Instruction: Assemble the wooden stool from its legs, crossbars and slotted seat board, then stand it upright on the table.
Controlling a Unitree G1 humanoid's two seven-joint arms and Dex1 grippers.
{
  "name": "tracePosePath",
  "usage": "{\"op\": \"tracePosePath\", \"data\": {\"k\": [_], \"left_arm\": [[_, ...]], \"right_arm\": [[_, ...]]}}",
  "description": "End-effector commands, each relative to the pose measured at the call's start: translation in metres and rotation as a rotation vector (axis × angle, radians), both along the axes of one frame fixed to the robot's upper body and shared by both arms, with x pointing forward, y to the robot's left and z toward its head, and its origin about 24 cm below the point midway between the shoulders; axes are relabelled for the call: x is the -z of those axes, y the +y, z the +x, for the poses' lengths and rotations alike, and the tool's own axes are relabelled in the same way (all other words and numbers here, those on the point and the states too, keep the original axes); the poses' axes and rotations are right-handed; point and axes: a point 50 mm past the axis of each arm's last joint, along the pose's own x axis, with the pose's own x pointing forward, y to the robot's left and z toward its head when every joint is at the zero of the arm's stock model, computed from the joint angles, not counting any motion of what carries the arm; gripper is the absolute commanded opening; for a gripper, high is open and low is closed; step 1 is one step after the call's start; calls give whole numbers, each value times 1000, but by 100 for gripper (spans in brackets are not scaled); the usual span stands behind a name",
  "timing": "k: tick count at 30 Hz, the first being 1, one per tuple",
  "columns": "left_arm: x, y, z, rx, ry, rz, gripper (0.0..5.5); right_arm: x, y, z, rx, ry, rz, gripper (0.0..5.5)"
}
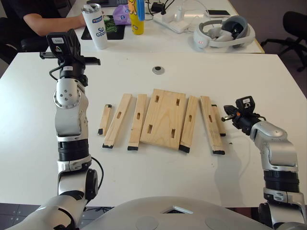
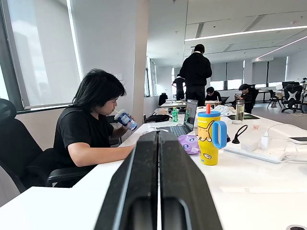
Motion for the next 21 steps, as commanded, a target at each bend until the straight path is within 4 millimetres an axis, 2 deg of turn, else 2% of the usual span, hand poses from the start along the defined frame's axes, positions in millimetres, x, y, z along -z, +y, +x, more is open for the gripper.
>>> {"op": "tracePosePath", "data": {"k": [1, 6, 14, 21], "left_arm": [[3, -1, -4, 1, 18, -1, 0], [1, -2, -5, -2, 15, 4, 0], [-1, -7, -5, 24, 17, 12, 0], [-1, -9, -5, 39, 18, 18, 0]], "right_arm": [[-11, 1, 0, -43, 35, 75, 56], [-11, 1, 1, -49, 107, 133, 127], [-12, -4, 6, 1, 95, 147, 240], [-9, -9, 7, 10, 103, 85, 243]]}}
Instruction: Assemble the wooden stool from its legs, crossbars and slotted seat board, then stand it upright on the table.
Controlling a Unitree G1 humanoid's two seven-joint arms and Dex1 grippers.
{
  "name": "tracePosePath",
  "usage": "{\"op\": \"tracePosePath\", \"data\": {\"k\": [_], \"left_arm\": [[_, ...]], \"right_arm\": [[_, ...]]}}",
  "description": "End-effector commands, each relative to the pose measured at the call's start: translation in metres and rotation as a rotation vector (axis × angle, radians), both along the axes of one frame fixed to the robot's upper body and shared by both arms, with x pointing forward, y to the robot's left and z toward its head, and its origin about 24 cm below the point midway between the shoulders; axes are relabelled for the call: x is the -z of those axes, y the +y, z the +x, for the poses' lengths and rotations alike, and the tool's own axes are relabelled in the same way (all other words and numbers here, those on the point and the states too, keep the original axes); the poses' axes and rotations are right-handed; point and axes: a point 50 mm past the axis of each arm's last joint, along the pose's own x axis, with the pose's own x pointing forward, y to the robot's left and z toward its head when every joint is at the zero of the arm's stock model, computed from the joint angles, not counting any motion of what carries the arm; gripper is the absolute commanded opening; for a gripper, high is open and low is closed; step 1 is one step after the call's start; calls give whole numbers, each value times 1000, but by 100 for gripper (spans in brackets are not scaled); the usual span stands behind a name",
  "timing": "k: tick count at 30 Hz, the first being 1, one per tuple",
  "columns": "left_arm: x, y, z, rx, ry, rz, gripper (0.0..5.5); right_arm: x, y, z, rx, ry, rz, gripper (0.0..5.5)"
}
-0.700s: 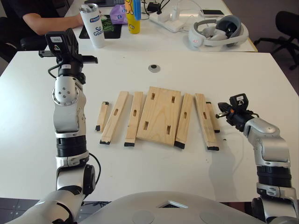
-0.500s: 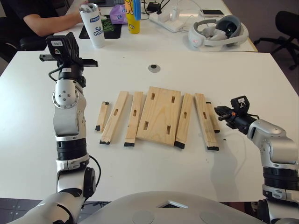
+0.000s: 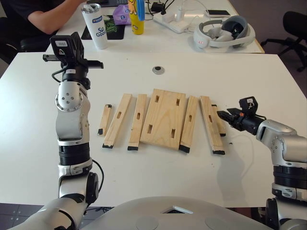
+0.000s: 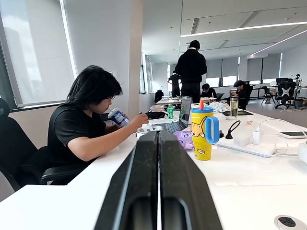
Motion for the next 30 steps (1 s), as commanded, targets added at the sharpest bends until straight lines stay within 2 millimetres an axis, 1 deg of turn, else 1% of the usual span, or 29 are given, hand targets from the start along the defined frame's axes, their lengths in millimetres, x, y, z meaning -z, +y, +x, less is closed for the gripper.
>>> {"op": "tracePosePath", "data": {"k": [1, 10, 19, 27, 30], "left_arm": [[1, 0, -1, 5, 10, 6, 0], [-1, 1, -2, 1, 11, 7, 0], [1, 1, -2, 1, 21, 10, 0], [2, 0, -3, 1, 25, 9, 0], [1, 0, -1, 5, 24, 11, 0]], "right_arm": [[-2, -3, 2, -3, -3, -44, 243], [8, 3, -3, -70, 39, -120, 243], [19, 14, -10, -138, 97, -137, 243], [26, 11, -10, -82, 152, -205, 243], [32, 10, -14, -32, 209, -203, 198]]}}
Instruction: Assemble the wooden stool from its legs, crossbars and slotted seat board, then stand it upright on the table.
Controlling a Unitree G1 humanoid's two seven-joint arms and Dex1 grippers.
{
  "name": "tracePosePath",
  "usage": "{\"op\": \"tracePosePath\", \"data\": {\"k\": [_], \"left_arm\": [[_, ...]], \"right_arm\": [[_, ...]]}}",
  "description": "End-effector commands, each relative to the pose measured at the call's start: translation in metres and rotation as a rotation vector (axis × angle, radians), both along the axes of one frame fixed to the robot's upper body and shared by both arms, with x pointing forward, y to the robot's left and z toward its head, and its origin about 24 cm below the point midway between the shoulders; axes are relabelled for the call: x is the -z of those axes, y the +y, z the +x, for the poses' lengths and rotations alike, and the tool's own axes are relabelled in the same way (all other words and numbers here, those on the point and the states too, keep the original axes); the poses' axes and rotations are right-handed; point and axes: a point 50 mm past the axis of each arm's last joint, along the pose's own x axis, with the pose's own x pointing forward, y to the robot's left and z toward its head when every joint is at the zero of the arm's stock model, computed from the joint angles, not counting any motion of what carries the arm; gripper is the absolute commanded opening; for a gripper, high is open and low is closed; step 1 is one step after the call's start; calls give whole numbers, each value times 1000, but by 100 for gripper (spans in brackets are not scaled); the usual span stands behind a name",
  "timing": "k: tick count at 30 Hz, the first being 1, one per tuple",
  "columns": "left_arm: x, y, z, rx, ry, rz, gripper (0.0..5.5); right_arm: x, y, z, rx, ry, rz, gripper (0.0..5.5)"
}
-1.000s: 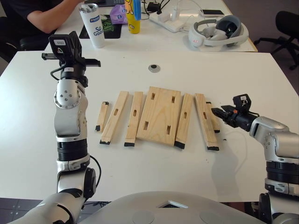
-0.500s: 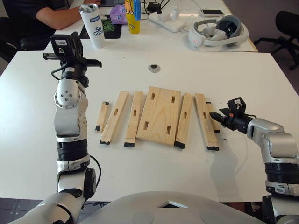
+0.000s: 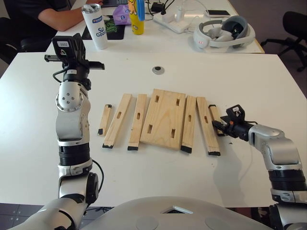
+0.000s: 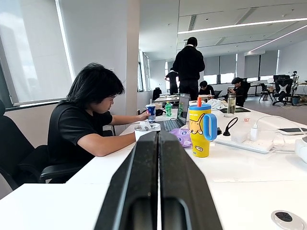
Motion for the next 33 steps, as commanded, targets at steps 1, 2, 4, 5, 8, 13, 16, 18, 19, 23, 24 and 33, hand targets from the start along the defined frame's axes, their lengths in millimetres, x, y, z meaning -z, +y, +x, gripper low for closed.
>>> {"op": "tracePosePath", "data": {"k": [1, 2, 4, 5, 8, 13, 16, 18, 19, 23, 24, 33], "left_arm": [[-1, 1, 0, -1, 6, 10, 0], [-2, 2, 0, -3, 6, 10, 0], [-2, 4, 1, -10, 10, 1, 0], [-2, 5, 1, -2, 17, -13, 0], [1, 3, 2, 71, 45, -50, 0], [6, -5, 0, 252, 98, -204, 20], [3, -13, -2, 392, 115, -336, 58], [-3, -19, -3, 481, 120, -391, 88], [-6, -22, -2, 518, 126, -425, 103], [-17, -45, -4, 712, 184, -537, 163], [-18, -51, -6, 753, 204, -551, 177], [-28, -76, -8, 990, 319, -731, 245]], "right_arm": [[14, -7, -8, 96, 109, -47, 185], [15, -8, -9, 106, 115, -53, 164], [16, -9, -10, 110, 131, -56, 136], [16, -9, -10, 115, 130, -56, 133], [11, -8, -5, 119, 89, -36, 133], [-22, -5, 22, 150, -188, 53, 133], [-67, 3, 42, 136, -506, 138, 133], [-76, 14, 48, 91, -575, 106, 133], [-80, 21, 49, 53, -596, 139, 133], [-96, 72, 48, -199, -667, 376, 133], [-98, 82, 48, -241, -675, 409, 133], [-94, 119, 37, -425, -720, 533, 133]]}}
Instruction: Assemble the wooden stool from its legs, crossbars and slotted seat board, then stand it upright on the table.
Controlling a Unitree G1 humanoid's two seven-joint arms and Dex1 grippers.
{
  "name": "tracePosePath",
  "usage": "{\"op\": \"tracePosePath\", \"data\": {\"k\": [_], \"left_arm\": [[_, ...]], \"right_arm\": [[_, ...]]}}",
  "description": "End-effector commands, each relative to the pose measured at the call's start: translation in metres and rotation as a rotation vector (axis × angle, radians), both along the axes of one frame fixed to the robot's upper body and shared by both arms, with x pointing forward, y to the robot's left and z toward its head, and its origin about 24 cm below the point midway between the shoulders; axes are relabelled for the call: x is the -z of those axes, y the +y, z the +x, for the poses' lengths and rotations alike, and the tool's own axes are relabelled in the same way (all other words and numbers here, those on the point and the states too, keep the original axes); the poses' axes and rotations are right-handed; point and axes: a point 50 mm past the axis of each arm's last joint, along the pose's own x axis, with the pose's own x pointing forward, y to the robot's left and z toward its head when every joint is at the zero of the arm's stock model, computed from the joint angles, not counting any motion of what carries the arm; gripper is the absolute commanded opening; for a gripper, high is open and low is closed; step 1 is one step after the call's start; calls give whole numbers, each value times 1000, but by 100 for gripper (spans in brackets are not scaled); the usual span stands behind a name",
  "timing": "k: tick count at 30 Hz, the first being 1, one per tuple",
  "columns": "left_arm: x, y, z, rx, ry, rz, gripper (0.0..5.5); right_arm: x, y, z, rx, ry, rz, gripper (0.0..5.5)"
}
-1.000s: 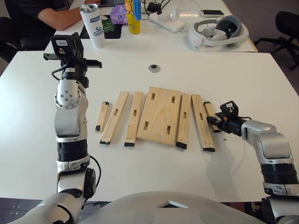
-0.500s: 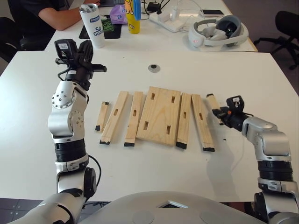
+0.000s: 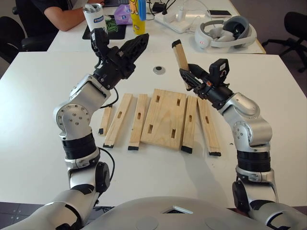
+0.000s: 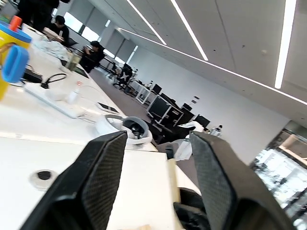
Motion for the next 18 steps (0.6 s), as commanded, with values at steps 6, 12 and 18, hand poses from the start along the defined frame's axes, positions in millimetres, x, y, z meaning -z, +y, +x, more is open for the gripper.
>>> {"op": "tracePosePath", "data": {"k": [6, 12, 18], "left_arm": [[10, -11, 5, 97, 132, 75, 245], [17, -17, 6, 113, 194, 50, 245], [19, -21, 5, 115, 217, 50, 245]], "right_arm": [[-3, 11, -12, -85, -72, 41, 133], [-1, 19, -15, -115, -89, 7, 133], [3, 20, -16, -123, -104, -37, 133]]}}
